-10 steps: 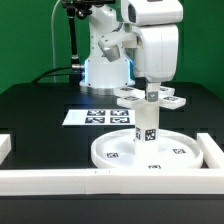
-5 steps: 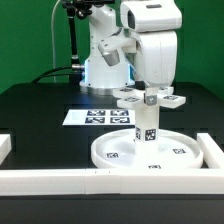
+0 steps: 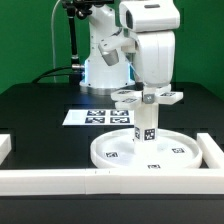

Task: Assemble round table

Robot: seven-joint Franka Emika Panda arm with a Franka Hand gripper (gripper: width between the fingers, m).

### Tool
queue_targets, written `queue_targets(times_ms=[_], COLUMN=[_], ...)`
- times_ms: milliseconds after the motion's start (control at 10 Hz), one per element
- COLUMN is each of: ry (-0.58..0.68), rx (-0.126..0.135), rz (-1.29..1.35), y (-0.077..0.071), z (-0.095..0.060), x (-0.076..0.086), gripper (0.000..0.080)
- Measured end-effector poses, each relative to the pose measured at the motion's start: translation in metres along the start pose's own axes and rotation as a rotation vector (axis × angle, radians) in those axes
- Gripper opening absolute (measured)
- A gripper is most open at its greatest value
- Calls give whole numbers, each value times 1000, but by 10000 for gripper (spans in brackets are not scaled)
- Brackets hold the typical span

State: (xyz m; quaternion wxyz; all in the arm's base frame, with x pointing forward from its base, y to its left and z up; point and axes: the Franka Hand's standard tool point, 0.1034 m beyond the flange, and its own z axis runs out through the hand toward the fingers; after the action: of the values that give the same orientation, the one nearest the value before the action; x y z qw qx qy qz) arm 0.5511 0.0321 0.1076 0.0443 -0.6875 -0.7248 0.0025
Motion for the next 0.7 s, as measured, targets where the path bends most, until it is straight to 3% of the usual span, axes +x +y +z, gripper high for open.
queue_targets(times_ms=[500, 600, 700], ry=[18, 24, 28], rx=[25, 25, 7], rz=[533, 624, 670], y=[-4, -4, -2], z=[1, 1, 1], x=[-5, -5, -5], gripper=[442, 442, 442])
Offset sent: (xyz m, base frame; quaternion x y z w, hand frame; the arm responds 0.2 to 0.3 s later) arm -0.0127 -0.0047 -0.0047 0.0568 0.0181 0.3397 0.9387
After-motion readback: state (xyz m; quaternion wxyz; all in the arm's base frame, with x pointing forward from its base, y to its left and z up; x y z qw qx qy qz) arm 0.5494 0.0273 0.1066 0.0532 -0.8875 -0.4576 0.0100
